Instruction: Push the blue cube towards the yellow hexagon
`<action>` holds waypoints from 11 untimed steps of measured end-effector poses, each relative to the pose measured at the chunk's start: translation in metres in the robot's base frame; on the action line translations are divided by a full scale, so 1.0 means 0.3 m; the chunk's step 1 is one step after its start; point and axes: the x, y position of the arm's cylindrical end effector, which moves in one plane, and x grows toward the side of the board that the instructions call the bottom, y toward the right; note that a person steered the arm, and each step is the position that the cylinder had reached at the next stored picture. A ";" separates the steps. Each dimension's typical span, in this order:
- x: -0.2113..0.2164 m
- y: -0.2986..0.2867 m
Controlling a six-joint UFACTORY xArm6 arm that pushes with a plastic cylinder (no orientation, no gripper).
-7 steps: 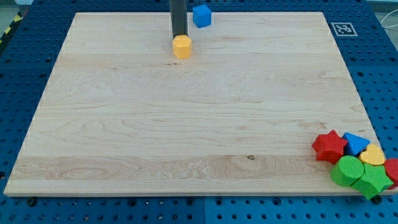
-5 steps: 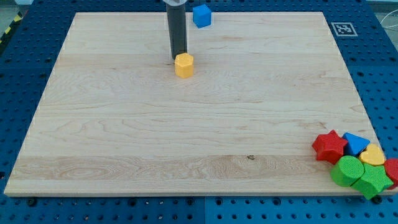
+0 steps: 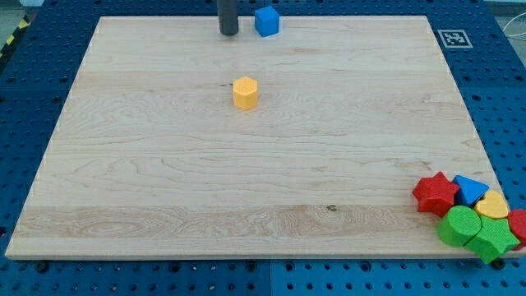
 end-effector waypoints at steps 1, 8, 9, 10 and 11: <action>-0.063 0.001; -0.062 0.240; -0.056 0.310; -0.015 0.312; 0.052 0.309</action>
